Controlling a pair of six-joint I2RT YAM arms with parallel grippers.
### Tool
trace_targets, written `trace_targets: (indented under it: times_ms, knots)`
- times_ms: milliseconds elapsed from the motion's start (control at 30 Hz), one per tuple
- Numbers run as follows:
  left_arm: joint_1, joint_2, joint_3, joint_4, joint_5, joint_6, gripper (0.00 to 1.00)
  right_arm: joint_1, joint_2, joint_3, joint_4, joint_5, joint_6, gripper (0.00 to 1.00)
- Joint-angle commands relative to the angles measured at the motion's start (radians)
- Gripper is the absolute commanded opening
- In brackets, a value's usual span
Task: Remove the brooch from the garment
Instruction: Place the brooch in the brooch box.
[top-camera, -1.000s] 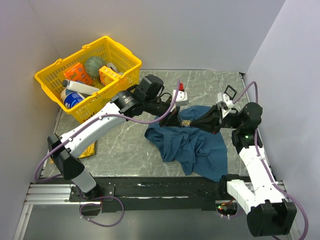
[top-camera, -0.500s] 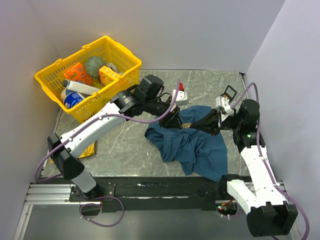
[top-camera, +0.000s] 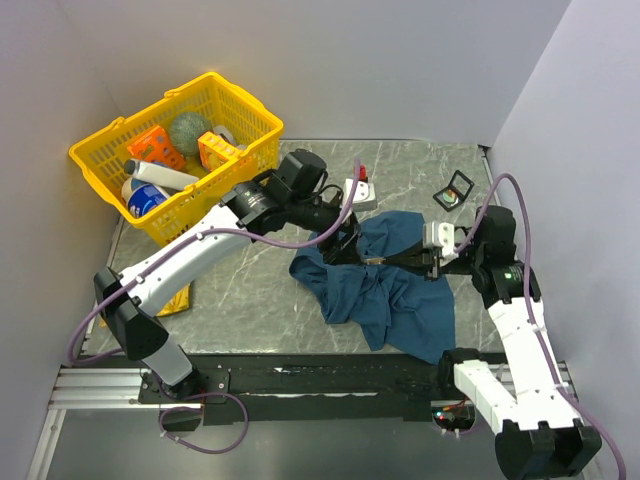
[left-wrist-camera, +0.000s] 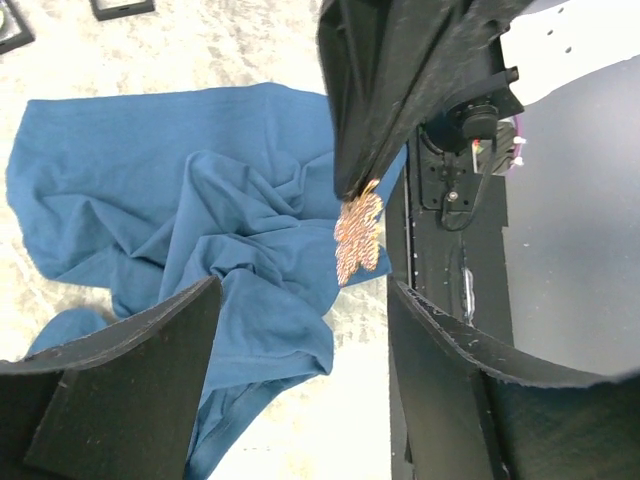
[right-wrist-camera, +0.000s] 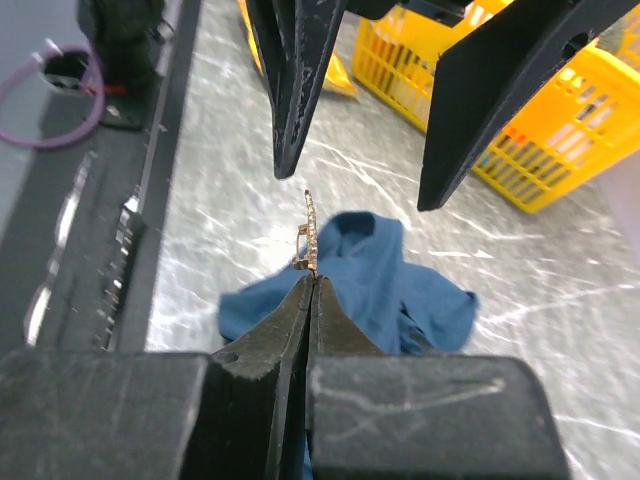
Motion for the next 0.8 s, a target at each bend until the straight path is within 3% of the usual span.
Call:
trace_targets:
  times_ms: [0,133,400,533,767]
  knots:
    - [0.001,-0.052,0.023,0.000,-0.034,0.031,0.74,0.004,-0.031,0.066,-0.107,0.066,-0.154,0.00]
    - [0.003,-0.061,0.023,0.005,-0.083,0.035,0.76,0.003,-0.035,0.051,-0.058,0.207,-0.125,0.00]
    - [0.001,-0.092,0.000,0.039,-0.340,0.014,0.87,0.006,-0.057,-0.023,0.084,0.766,-0.029,0.00]
    - [0.001,-0.122,-0.055,0.040,-0.440,0.047,0.99,0.004,-0.055,-0.064,0.163,1.006,0.004,0.00]
    - [0.025,-0.242,-0.276,0.109,-0.514,0.078,0.96,0.006,0.062,-0.173,0.375,1.378,0.040,0.00]
